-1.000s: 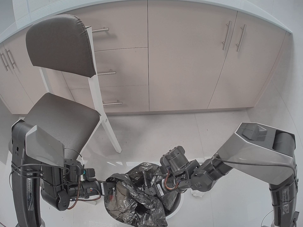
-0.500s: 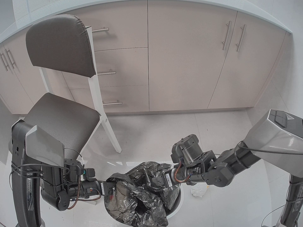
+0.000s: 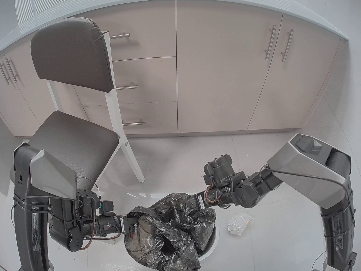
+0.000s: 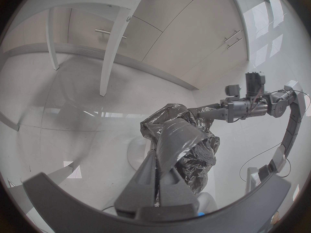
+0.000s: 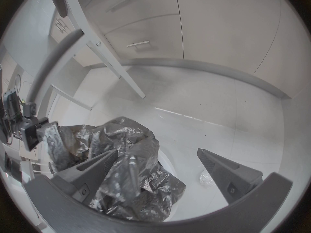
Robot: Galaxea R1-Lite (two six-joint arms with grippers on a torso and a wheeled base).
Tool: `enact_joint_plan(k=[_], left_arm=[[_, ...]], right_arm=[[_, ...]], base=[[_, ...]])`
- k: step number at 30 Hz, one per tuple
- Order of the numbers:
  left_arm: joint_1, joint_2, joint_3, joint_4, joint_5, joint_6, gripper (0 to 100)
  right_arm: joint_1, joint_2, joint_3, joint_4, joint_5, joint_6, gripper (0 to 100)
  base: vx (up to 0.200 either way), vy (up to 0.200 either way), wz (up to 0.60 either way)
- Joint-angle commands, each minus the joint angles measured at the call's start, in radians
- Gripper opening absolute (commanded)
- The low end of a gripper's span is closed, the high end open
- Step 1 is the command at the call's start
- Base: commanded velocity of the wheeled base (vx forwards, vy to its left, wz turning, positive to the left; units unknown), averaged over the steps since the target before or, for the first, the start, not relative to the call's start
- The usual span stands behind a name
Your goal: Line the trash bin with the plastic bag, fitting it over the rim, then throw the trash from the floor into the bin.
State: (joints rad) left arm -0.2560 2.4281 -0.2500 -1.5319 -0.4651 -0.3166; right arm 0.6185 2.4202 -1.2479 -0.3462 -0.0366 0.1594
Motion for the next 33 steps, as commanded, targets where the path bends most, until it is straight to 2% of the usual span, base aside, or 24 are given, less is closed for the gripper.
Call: enact_joint_plan(k=[1, 8, 13, 15, 17, 25, 33], left_arm=[[0.000, 0.000, 0.000, -0.001, 0.000, 0.002, 0], [-0.002, 0.000, 0.001, -0.001, 0.000, 0.004, 0], [-0.002, 0.000, 0.000, -0.001, 0.000, 0.004, 0], [-0.002, 0.000, 0.000, -0.001, 0.000, 0.004, 0], [-0.002, 0.002, 0.000, -0.001, 0.000, 0.004, 0], [-0.002, 0.005, 0.000, -0.001, 0.002, 0.004, 0], [-0.002, 0.005, 0.000, -0.001, 0.002, 0.004, 0]], right_arm=[[0.000, 0.158, -0.133, 0.085, 0.024, 0.000, 100], [0.001, 0.158, -0.200, 0.239, 0.027, 0.023, 100], [0.035, 0.132, -0.125, 0.230, 0.012, 0.017, 100], [0.055, 0.132, -0.113, 0.237, -0.028, 0.023, 100], [0.055, 0.128, -0.096, 0.231, -0.066, 0.026, 100], [0.053, 0.125, -0.094, 0.237, -0.083, 0.062, 100], [0.055, 0.109, -0.058, 0.227, -0.152, 0.085, 100]], base=[[0.000, 0.000, 0.00], [0.000, 0.000, 0.00], [0.000, 0.000, 0.00], [0.000, 0.000, 0.00], [0.000, 0.000, 0.00], [0.000, 0.000, 0.00], [0.000, 0.000, 0.00]])
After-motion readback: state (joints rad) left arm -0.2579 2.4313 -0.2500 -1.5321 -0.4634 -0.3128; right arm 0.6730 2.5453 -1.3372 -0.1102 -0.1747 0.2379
